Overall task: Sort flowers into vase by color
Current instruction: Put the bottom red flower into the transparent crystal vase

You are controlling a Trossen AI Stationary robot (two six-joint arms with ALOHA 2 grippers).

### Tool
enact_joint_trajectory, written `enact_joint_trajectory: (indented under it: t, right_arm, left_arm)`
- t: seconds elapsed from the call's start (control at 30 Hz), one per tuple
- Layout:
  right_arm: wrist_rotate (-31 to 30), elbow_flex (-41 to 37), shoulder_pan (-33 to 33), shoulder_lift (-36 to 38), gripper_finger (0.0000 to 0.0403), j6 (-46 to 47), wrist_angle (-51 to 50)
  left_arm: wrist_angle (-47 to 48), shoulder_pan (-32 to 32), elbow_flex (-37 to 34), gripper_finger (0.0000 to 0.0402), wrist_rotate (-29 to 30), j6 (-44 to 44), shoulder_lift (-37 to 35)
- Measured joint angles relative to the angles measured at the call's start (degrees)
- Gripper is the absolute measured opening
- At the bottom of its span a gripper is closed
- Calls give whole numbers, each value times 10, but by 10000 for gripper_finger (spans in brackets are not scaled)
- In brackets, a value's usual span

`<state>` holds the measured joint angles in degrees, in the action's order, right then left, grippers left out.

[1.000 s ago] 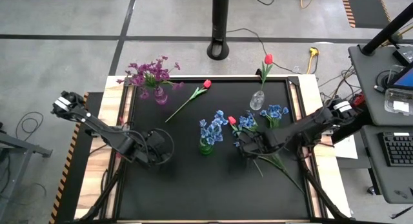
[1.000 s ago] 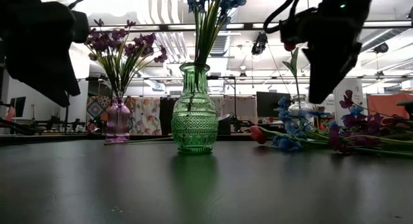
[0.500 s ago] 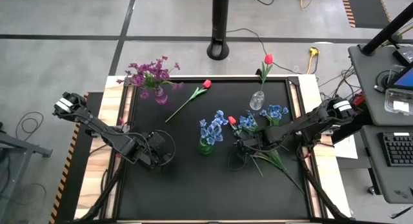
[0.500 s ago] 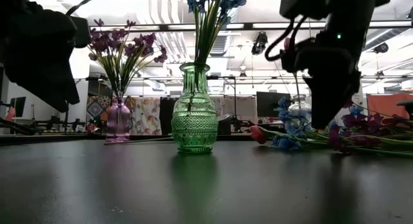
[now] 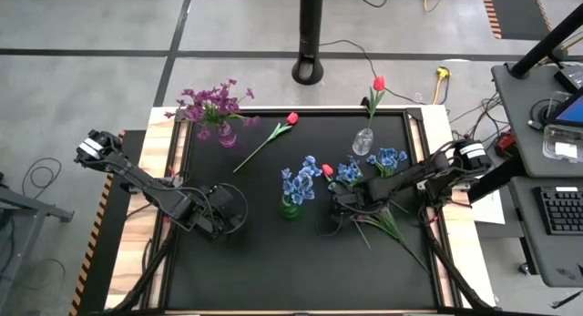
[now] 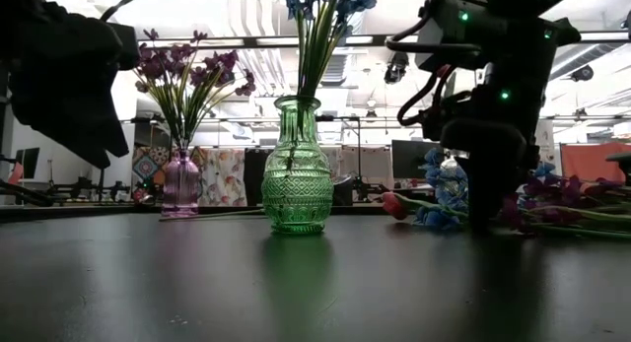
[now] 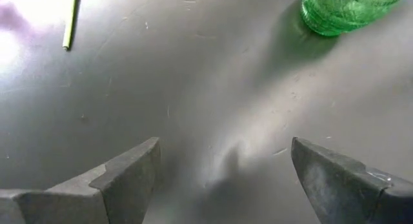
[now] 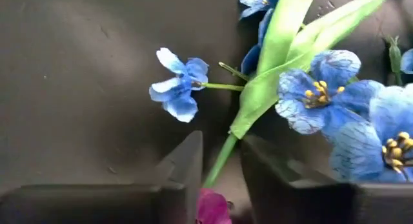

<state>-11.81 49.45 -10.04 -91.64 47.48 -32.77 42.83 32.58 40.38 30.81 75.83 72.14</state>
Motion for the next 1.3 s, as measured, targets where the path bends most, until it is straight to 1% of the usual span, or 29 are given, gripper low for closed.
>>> enact_joint_trajectory:
  t: [0.13, 0.2, 0.37, 0.5, 0.63, 0.8, 0.9, 1.13, 1.2, 1.3]
  right_arm:
    - [0, -1, 1, 5, 31, -3, 6]
    - [-2, -2, 1, 9, 16, -9, 5]
    - [-4, -3, 1, 23, 14, -8, 2]
    - [-4, -3, -1, 48, 13, -6, 4]
    - [-2, -3, -4, 90, 13, -10, 4]
    - [-10, -3, -15, 162, 13, -22, 7]
    - [-60, -5, -33, 208, 13, -24, 16]
    - [-217, -13, -92, 281, 13, -26, 46]
    - [-248, -16, -105, 293, 13, -36, 67]
    - [-277, -25, -113, 306, 13, -65, 119]
  left_arm:
    - [1, 0, 0, 330, 2, 0, 0]
    - [0, 0, 0, 330, 2, 0, 0]
    - [0, 0, 0, 330, 3, 0, 0]
    - [0, 0, 0, 330, 3, 0, 0]
    - [0, 0, 0, 330, 3, 0, 0]
    - [0, 0, 0, 330, 3, 3, 0]
    - [-1, 0, 0, 330, 3, 4, 0]
    - [-2, 0, 0, 330, 3, 8, 0]
    - [-2, 0, 0, 330, 5, 8, 0]
    - [-2, 0, 0, 330, 15, 8, 0]
